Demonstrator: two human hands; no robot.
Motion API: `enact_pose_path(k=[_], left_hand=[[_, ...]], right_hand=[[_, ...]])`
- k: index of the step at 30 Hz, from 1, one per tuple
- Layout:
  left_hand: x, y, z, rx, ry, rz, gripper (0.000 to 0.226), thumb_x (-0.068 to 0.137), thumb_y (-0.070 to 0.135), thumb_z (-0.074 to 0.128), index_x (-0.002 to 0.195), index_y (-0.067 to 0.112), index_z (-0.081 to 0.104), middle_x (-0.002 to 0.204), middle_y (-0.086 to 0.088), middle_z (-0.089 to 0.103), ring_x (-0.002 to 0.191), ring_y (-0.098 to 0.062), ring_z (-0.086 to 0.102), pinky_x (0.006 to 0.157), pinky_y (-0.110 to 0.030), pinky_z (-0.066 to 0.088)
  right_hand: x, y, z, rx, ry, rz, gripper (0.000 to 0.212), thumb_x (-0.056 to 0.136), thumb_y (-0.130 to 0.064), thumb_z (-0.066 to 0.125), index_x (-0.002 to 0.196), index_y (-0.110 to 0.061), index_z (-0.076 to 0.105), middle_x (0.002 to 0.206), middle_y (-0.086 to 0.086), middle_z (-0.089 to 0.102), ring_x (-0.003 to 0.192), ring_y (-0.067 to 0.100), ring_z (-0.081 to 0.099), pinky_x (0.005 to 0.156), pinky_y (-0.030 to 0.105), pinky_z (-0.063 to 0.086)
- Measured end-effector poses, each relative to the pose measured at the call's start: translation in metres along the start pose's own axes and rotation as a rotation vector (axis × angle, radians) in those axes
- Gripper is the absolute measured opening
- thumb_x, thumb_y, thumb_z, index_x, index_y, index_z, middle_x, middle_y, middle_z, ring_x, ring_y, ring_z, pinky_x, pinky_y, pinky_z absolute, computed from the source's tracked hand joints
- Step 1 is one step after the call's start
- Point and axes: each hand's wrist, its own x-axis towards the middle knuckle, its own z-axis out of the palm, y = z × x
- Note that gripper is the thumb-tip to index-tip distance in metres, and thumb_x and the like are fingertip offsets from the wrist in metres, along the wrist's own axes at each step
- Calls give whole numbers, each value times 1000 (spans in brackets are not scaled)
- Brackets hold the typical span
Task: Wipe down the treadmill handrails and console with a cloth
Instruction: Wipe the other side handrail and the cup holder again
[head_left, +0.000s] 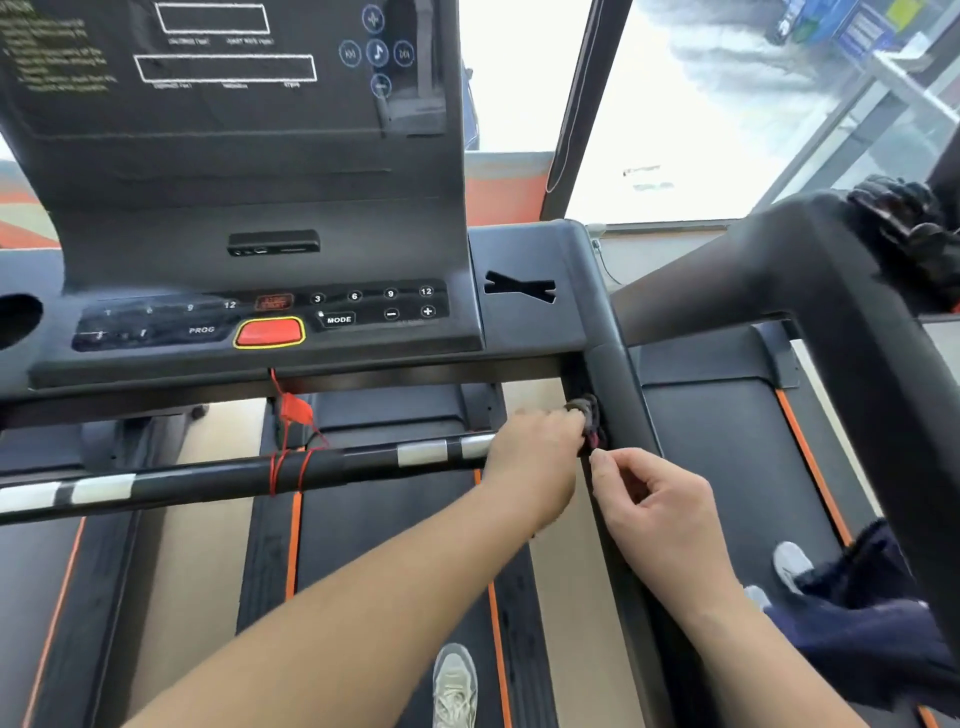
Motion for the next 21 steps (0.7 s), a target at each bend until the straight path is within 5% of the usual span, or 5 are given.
enact_pose_path(k=[2, 7, 14, 18, 21], left_hand=[[-39, -2, 9, -75, 155, 123, 37, 90, 7, 64, 126, 13, 61, 131, -10, 66, 127, -31, 59, 108, -44, 46], [-40, -24, -37, -393, 231, 21, 24, 104, 28, 43, 120, 27, 61, 108, -1, 73, 101, -30, 66, 84, -45, 54], [74, -57, -131, -309, 622, 69, 26, 105, 24, 43, 121, 23, 62, 113, 2, 72, 99, -29, 66, 82, -43, 54], [119, -92, -90, 215, 94, -43, 42, 107, 28, 35, 148, 31, 41, 155, -6, 44, 142, -27, 40, 119, -54, 29], [123, -97, -63, 372, 16, -121, 55, 106, 30, 29, 161, 29, 21, 172, -9, 9, 159, -25, 6, 126, -54, -3]], right_hand=[[3, -2, 3, 23, -5, -8, 24, 97, -31, 64, 75, -24, 71, 63, -7, 66, 61, 14, 61, 63, 43, 54], [10, -6, 10, 42, -18, 1, 17, 97, -31, 64, 82, -33, 73, 75, -13, 73, 72, 10, 68, 71, 43, 57], [42, -28, -1, 95, 35, -22, 16, 98, -26, 63, 87, -33, 72, 73, -9, 71, 72, 12, 66, 73, 37, 56], [49, -29, 0, 101, -9, 0, 17, 99, -27, 63, 86, -25, 73, 72, -5, 70, 71, 14, 65, 73, 40, 56], [49, -27, 2, 122, -17, 16, 17, 99, -28, 63, 85, -24, 73, 72, -2, 71, 71, 16, 65, 74, 41, 56]])
